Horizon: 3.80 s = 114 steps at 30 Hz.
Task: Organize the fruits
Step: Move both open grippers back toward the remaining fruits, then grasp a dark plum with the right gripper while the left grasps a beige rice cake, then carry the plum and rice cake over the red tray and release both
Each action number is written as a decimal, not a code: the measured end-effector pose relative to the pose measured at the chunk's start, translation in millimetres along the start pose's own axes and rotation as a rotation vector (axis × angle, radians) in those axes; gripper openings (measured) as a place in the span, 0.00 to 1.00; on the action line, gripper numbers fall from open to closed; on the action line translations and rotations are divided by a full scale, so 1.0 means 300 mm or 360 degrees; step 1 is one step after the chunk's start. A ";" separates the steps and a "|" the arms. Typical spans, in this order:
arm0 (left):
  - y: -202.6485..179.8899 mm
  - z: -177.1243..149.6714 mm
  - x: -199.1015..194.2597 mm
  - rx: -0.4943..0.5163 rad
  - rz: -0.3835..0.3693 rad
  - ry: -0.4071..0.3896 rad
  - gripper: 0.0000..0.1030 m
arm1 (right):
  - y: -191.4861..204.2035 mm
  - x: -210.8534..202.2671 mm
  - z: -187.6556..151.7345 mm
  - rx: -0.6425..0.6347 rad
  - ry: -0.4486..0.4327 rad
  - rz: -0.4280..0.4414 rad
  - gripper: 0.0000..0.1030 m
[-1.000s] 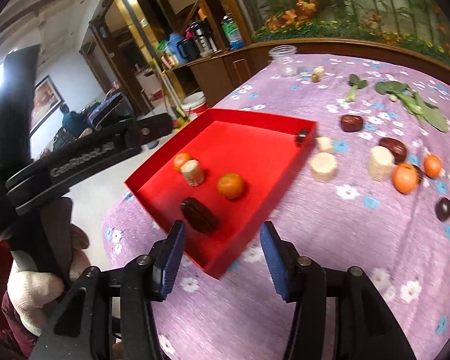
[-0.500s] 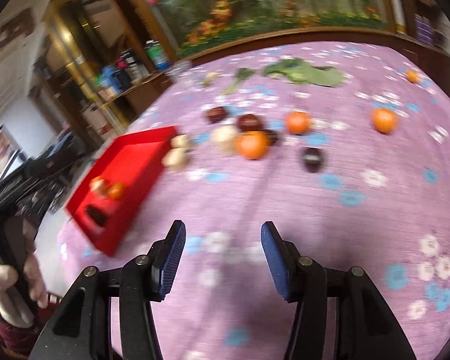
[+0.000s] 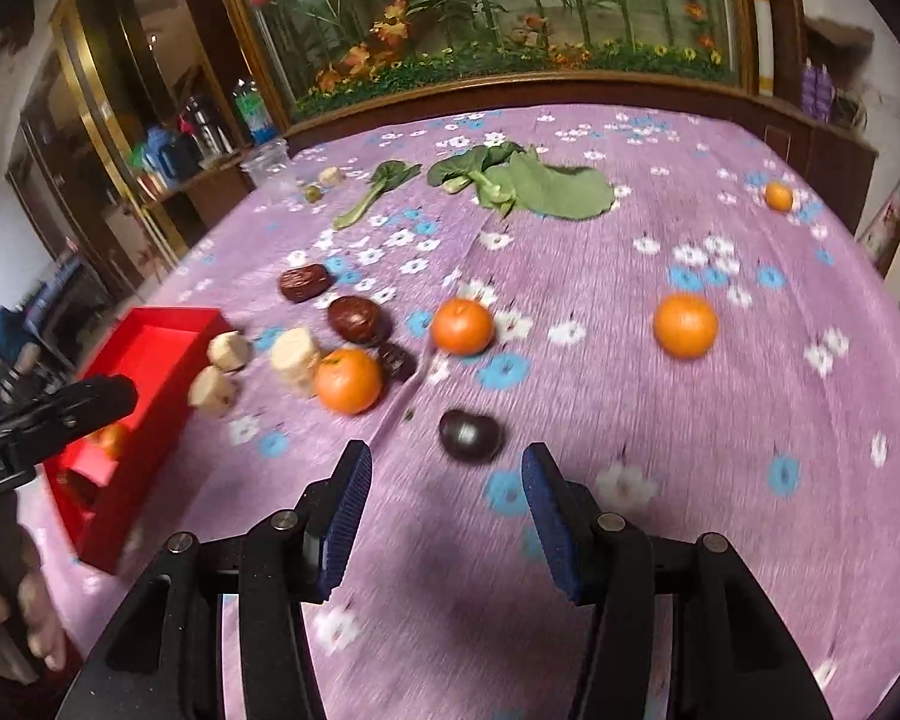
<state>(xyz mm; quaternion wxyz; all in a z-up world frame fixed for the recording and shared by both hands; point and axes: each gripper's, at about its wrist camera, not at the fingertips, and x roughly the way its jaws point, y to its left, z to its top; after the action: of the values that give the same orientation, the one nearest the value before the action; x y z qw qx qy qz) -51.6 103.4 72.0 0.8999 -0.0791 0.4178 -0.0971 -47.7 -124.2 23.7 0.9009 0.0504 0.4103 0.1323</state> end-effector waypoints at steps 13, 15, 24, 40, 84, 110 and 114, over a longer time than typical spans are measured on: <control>-0.111 0.077 0.202 0.0144 -0.0029 0.0094 0.63 | 0.004 0.105 0.024 -0.0049 0.0062 -0.0046 0.50; -0.112 0.081 0.241 0.0134 -0.0041 0.0131 0.58 | 0.002 0.112 0.022 -0.0051 0.0068 -0.0046 0.44; -0.099 0.082 0.324 0.0096 -0.0058 0.0198 0.44 | -0.020 0.136 0.015 -0.0025 0.0069 -0.0046 0.37; -0.091 0.065 0.236 0.0086 -0.0080 0.0112 0.34 | 0.013 0.078 0.006 -0.0049 0.0014 -0.0040 0.27; 0.705 0.023 -0.122 -0.0476 0.0231 -0.0133 0.44 | 0.796 0.259 0.070 -0.0423 0.0220 0.0462 0.29; 0.504 -0.021 -0.215 -0.0410 0.0186 -0.0167 0.73 | 0.677 0.125 0.070 -0.0209 0.0059 0.0537 0.53; 0.410 -0.033 -0.220 -0.0283 0.0256 -0.0179 0.73 | 0.603 0.086 0.035 -0.0138 0.0029 0.0489 0.54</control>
<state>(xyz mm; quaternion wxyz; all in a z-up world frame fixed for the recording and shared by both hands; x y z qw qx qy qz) -87.5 237.9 86.7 0.9163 -0.1301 0.3785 0.0173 -59.1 56.8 48.0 0.8677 0.0723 0.3998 0.2865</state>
